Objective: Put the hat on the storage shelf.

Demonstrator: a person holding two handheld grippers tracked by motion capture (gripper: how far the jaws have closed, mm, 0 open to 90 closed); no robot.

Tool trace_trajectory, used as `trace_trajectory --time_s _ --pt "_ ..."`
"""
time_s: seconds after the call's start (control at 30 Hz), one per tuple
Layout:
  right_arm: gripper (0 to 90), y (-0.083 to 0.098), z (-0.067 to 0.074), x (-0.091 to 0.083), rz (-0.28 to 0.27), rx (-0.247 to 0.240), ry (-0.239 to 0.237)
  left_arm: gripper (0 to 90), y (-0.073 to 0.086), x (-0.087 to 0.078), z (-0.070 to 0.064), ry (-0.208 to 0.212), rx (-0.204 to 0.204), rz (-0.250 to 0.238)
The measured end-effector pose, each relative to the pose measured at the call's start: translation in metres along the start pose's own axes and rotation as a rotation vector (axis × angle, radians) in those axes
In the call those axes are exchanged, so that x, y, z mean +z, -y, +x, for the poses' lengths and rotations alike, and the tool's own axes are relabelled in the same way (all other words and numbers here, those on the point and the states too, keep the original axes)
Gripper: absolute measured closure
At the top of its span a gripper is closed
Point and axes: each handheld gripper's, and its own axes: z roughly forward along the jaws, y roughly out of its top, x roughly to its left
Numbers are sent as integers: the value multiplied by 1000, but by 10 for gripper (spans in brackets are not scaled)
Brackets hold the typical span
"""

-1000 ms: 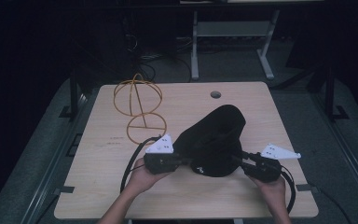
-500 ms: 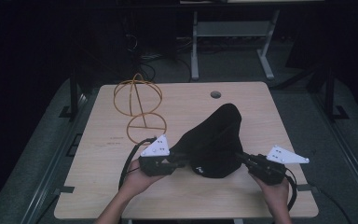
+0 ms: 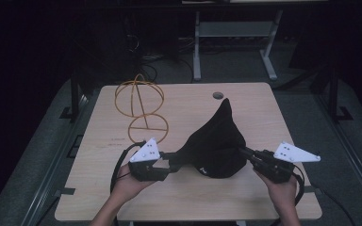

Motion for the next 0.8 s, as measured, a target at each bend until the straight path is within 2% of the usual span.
trace_trajectory --time_s 0.07,0.3,0.53,0.73,0.8 --pt "859 -8 0 0 -8 1 -14 539 6 -5 1 -14 -13 -6" --pt "863 -27 -2 2 -2 5 -13 496 20 -12 2 -45 -38 -7" --pt "869 -60 -5 4 -4 -7 -26 464 36 -16 3 -70 -57 -3" --pt "870 -79 -4 11 -15 -20 -39 427 44 -18 2 -89 -59 7" --pt "871 -92 -4 18 -10 -31 -46 410 47 -18 2 -97 -50 3"
